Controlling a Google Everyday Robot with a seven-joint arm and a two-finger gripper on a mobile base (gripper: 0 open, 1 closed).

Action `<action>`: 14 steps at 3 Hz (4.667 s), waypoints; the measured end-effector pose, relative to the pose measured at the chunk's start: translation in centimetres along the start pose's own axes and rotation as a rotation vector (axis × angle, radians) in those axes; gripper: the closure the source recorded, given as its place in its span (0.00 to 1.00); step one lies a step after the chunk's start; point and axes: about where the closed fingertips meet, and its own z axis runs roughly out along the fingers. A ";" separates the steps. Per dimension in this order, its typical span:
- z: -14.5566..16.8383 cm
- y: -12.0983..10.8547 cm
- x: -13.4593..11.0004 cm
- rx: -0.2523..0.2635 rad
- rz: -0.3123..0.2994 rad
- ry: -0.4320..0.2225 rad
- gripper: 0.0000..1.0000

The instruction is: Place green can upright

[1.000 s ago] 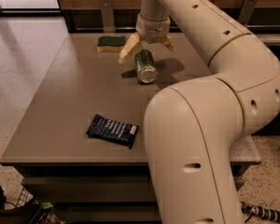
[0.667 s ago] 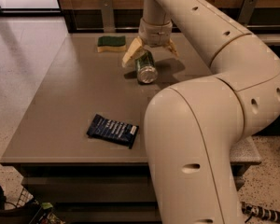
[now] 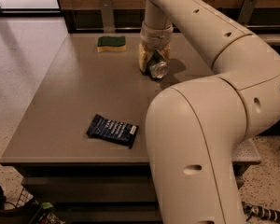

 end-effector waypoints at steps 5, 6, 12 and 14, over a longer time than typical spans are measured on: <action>-10.9 -2.5 -1.0 -0.007 -0.125 -0.435 1.00; -13.1 -1.9 -1.2 -0.036 -0.240 -0.589 1.00; -8.5 0.0 0.1 -0.522 -0.815 -1.215 1.00; -6.6 0.3 -1.1 -0.606 -0.741 -1.197 1.00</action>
Offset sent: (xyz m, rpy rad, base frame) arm 0.0018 0.0011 0.0003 0.0025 -0.0051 0.0001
